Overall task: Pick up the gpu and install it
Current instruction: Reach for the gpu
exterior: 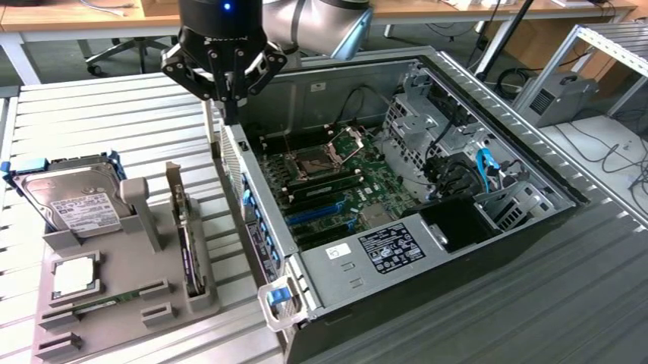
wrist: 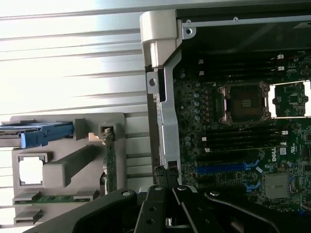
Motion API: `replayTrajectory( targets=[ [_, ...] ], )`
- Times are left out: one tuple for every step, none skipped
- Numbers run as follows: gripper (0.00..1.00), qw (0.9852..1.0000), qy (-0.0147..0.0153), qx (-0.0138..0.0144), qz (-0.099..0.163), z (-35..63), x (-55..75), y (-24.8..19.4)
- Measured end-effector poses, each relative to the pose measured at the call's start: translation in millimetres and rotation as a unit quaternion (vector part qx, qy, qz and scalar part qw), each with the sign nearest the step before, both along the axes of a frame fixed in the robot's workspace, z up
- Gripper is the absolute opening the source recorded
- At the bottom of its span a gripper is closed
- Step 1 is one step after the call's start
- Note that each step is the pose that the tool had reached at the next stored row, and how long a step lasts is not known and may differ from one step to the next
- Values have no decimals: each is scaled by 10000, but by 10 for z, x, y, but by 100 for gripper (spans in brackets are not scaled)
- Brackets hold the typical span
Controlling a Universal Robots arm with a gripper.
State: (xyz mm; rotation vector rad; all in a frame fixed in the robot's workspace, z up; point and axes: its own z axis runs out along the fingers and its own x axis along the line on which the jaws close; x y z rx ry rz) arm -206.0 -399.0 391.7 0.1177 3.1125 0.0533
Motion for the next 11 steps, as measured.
replayTrajectory(
  targets=[
    [11, 10000, 0, 0, 0, -1, -7, 0],
    [11, 10000, -1, 0, 0, -1, -13, 0],
    [11, 10000, -1, -1, 0, -1, -20, 0],
    [11, 10000, -1, -2, 0, -2, -25, 0],
    [11, 10000, 0, -3, 0, -1, -31, 0],
    [11, 10000, 0, -3, 0, -2, -37, 0],
    [11, 10000, 0, -4, 0, -2, -44, 0],
    [11, 10000, 0, -4, 0, -2, -50, 0],
    [11, 10000, -1, -4, 0, -3, -55, 0],
    [11, 10000, 0, -5, 0, -3, -60, 0],
    [11, 10000, 0, -6, 0, -3, -67, 0]
  ],
)
